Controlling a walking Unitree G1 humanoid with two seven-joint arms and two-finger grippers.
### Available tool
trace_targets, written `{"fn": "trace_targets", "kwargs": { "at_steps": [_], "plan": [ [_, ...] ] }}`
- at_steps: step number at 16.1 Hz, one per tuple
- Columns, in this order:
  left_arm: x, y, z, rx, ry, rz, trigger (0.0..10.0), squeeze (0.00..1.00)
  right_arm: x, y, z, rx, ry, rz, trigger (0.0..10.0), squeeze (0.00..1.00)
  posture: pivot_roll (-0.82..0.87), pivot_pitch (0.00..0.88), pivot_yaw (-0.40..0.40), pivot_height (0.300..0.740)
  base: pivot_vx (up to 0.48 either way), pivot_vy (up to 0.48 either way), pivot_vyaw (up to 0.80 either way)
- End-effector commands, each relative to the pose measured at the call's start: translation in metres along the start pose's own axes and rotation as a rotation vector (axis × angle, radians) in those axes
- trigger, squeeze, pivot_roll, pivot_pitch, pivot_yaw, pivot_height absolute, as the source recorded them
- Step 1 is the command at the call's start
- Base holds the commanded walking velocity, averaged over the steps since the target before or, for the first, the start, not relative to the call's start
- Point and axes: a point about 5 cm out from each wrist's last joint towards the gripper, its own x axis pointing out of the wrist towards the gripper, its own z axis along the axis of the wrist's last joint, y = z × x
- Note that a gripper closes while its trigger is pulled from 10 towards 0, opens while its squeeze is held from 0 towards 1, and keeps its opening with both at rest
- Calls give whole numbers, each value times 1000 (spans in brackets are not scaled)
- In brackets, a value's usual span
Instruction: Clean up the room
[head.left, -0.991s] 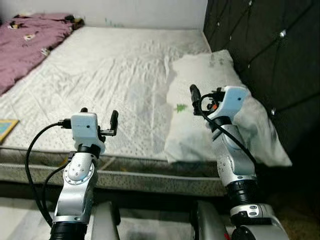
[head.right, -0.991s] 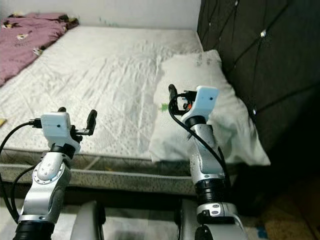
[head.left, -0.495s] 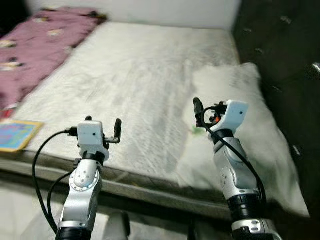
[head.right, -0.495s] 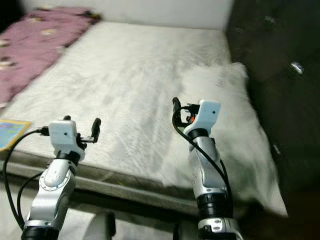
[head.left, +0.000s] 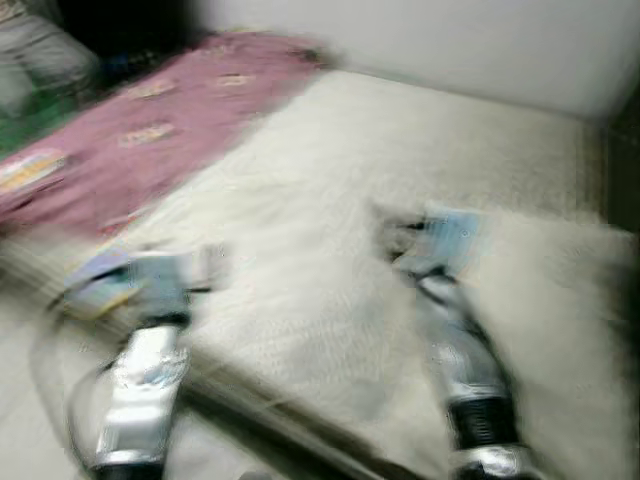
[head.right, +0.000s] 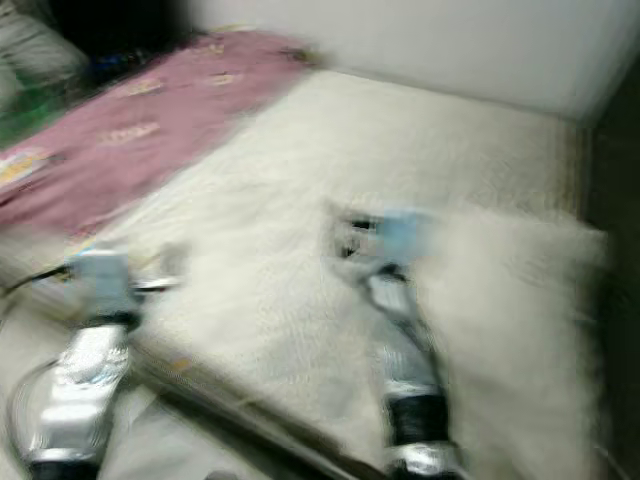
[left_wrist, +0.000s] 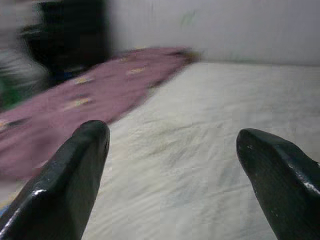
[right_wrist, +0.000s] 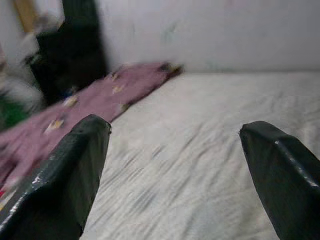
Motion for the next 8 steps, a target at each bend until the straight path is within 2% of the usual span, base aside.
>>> {"fn": "trace_targets", "kwargs": {
  "at_steps": [1,5,8],
  "plan": [
    [5,-30,8,-27,-30,-83,10000,0,-14,-40,-10,-27,55,-131,10000,0,11,0,22,740,0,0,0],
    [2,-26,6,-18,-20,-40,10000,0,-16,-43,-12,-47,78,-148,10000,0,12,0,9,740,0,0,0],
    [-4,-29,2,-38,-6,-49,10000,0,-20,-44,-13,-62,93,-144,10000,0,18,0,-3,740,0,0,0]
  ]
}}
